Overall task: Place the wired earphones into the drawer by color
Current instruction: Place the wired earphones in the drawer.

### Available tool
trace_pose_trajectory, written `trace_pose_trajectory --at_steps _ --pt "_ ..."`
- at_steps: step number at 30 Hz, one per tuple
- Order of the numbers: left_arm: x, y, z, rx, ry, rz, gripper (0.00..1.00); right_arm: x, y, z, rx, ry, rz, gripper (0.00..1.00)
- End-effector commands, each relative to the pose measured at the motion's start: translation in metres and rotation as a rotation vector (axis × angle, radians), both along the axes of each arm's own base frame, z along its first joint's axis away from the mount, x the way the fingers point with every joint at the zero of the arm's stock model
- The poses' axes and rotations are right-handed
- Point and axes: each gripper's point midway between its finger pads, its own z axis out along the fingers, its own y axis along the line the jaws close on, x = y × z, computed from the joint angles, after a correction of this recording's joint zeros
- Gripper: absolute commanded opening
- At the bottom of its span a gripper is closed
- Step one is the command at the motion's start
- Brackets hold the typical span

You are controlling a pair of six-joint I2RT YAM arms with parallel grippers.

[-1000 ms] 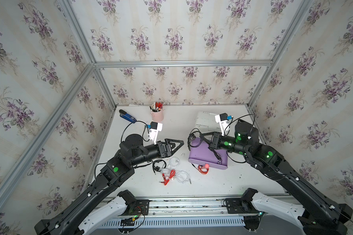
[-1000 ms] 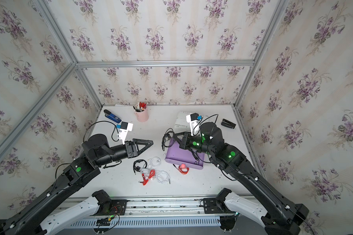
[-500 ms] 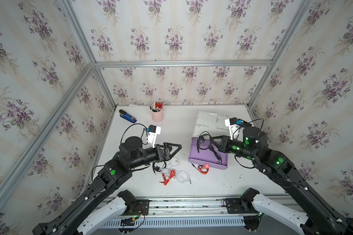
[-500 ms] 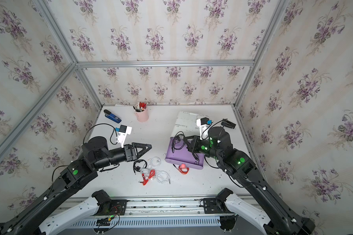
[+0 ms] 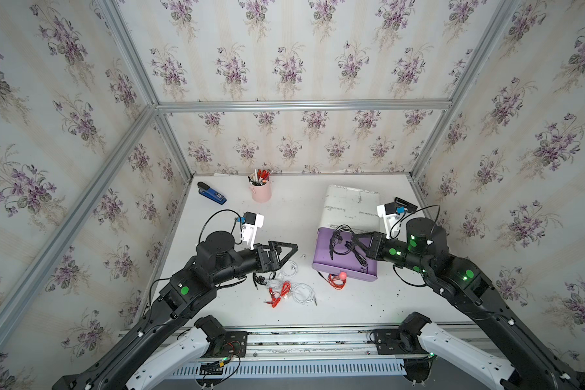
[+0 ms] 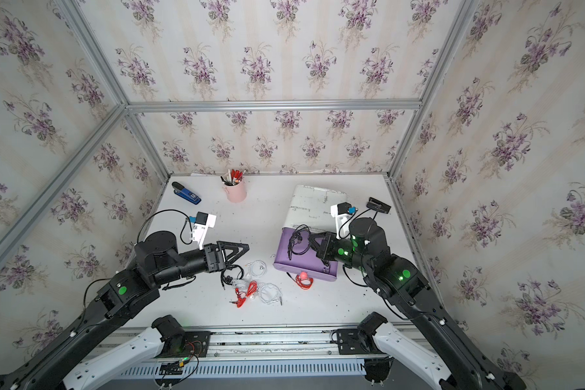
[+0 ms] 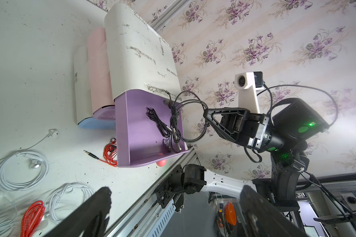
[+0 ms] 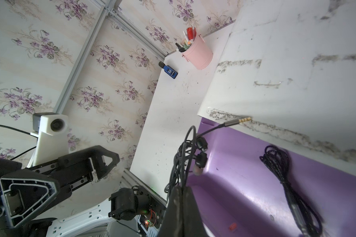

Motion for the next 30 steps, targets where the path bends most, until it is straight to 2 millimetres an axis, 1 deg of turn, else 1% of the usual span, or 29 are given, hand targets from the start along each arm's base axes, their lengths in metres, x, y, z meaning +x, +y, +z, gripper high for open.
trace_pose_trajectory --at_steps 1,6,10,14,24,30 --pt "0.001 0.001 0.000 0.006 -0.018 0.007 1.00 -0.005 -0.001 0.005 0.034 0.013 0.000 0.00" --pt "0.000 0.002 -0.003 0.007 -0.016 0.008 1.00 -0.011 -0.002 0.005 0.081 0.037 -0.007 0.00" --pt "0.000 0.003 -0.006 0.008 -0.011 0.011 1.00 -0.017 0.002 -0.001 0.158 0.085 -0.002 0.00" --pt "-0.001 0.005 -0.008 0.008 -0.009 0.015 1.00 -0.022 -0.002 -0.001 0.209 0.096 -0.016 0.00" --pt "0.000 0.004 -0.014 0.008 0.000 0.015 1.00 -0.031 -0.005 0.001 0.254 0.116 -0.016 0.00" --pt "0.000 0.004 -0.016 0.013 0.001 0.016 1.00 -0.027 -0.007 -0.013 0.230 0.133 -0.043 0.00"
